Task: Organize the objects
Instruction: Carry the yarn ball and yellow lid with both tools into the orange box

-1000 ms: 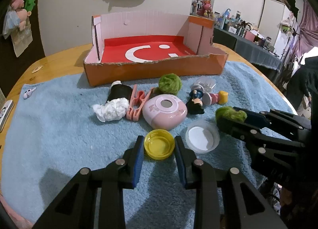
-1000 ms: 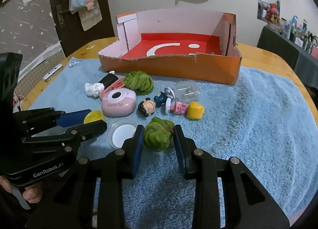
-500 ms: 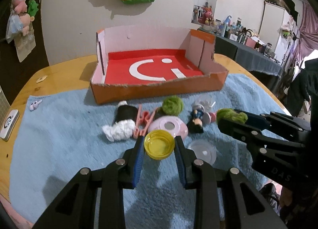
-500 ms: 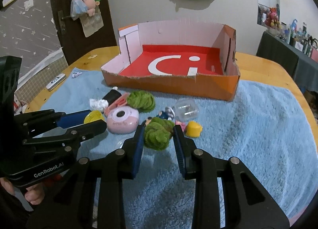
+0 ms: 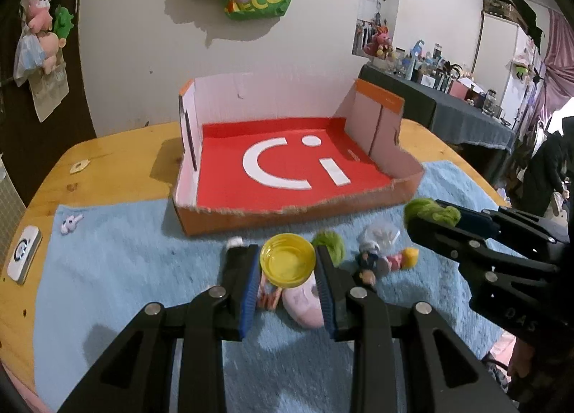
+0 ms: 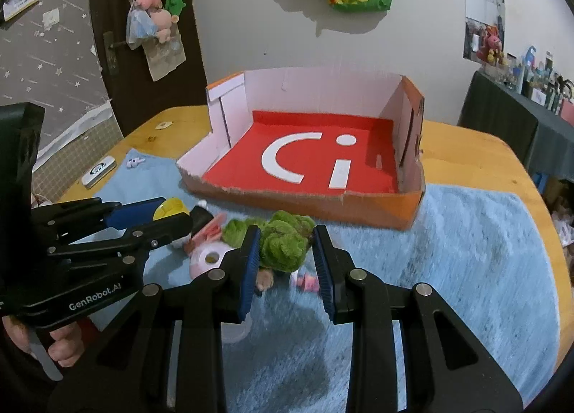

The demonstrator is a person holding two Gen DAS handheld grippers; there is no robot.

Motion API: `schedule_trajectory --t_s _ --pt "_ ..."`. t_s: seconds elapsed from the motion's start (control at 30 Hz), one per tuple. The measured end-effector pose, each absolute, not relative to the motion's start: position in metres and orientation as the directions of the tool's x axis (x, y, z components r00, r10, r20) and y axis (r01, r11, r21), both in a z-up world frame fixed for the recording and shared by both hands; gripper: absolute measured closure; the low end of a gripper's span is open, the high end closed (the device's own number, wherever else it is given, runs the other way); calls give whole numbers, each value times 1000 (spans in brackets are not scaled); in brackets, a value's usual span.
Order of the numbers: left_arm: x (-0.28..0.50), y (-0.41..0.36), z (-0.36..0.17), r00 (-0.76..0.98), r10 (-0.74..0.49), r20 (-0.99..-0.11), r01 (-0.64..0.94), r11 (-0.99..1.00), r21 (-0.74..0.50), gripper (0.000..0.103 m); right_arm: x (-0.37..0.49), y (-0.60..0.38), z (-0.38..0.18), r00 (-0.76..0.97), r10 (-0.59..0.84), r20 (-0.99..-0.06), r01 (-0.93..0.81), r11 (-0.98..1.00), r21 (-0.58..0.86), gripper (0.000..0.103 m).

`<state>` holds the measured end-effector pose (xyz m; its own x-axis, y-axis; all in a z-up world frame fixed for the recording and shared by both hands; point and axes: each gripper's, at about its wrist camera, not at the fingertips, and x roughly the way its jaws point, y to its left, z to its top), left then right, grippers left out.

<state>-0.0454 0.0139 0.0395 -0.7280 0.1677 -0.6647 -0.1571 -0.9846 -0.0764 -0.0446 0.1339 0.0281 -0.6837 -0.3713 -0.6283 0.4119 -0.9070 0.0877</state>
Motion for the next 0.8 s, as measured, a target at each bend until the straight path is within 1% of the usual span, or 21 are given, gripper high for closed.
schedule_trajectory --t_s 0.3,0.8 --pt "-70 11 52 -735 153 -661 -144 -987 -69 72 -64 132 41 -689 -366 -626 413 -907 75 75" --pt "-108 8 54 -711 135 -690 -128 -990 -61 72 -102 129 46 -673 -357 -648 412 -908 73 75"
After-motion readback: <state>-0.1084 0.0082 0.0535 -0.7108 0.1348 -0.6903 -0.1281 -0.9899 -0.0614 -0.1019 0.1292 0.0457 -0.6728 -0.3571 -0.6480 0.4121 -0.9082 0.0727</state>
